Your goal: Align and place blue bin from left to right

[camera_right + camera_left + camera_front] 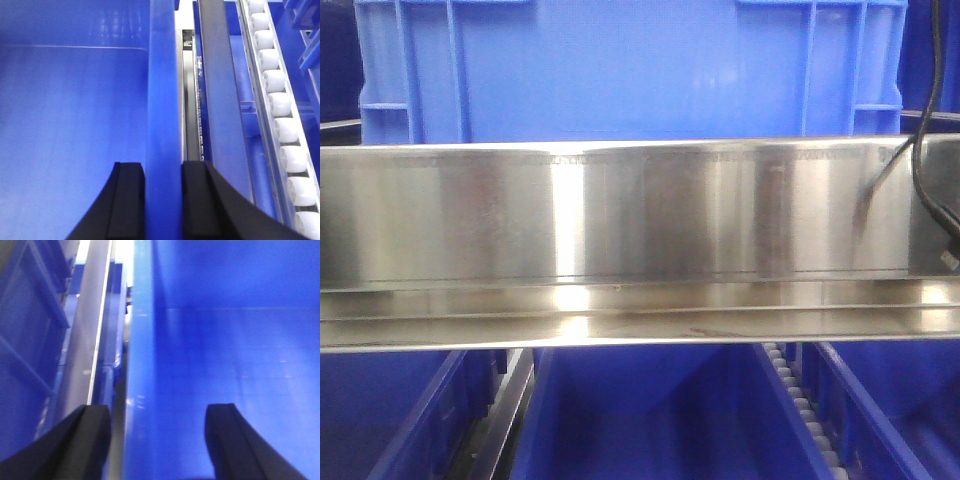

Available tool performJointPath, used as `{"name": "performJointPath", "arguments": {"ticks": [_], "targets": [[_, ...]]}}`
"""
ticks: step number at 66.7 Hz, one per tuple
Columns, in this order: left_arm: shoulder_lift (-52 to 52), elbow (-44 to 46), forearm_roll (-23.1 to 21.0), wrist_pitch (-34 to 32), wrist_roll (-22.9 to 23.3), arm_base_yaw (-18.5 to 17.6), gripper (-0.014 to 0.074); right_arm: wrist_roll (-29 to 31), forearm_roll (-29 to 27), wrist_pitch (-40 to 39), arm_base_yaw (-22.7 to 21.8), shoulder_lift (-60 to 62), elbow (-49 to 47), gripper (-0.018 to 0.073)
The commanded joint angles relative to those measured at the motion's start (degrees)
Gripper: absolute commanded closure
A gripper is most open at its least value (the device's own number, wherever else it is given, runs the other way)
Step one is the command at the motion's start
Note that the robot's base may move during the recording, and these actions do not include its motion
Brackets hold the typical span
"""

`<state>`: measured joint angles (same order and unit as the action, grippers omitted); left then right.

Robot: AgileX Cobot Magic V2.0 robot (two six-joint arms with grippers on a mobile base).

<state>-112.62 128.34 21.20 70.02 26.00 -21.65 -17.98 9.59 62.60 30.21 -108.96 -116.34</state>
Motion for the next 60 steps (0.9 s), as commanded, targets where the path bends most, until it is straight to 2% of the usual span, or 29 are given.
{"name": "performJointPath", "arguments": {"ticks": [1, 23, 60], "targets": [[-0.05, 0.61, -0.4, -0.06, -0.41, 1.25, 0.0323, -0.08, 0.38, 0.21, -0.03, 0.27, -0.41, 0.0637], [-0.38, 0.39, -4.44, -0.06, -2.52, 1.94, 0.0342, -0.08, 0.38, -0.13, -0.03, 0.27, -0.41, 0.0637], [-2.61, 0.25, -4.31, -0.06, -2.42, 1.94, 0.0342, -0.08, 0.38, -0.35, -0.03, 0.27, -0.41, 0.0637]]}}
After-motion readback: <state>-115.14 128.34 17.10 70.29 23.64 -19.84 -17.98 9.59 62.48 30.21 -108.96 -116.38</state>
